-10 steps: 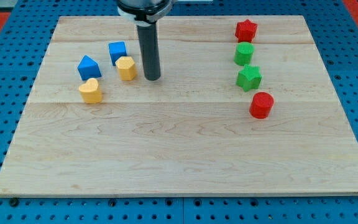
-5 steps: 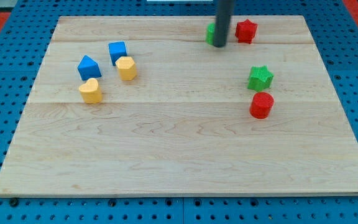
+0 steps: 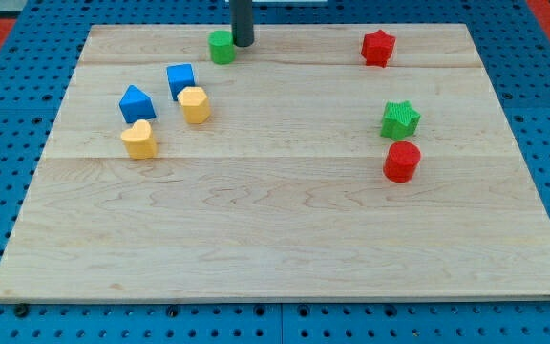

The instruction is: Move the green circle above the blue cube

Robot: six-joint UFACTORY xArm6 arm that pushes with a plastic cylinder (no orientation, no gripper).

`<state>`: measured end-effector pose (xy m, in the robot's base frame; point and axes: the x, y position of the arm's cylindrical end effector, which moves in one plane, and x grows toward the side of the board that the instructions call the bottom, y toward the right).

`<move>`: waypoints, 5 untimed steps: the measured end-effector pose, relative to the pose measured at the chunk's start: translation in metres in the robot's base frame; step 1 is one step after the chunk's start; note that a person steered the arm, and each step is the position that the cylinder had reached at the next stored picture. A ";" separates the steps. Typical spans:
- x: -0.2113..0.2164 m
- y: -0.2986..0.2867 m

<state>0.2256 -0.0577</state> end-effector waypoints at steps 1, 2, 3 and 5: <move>0.000 -0.006; 0.000 -0.006; 0.000 -0.007; 0.022 -0.025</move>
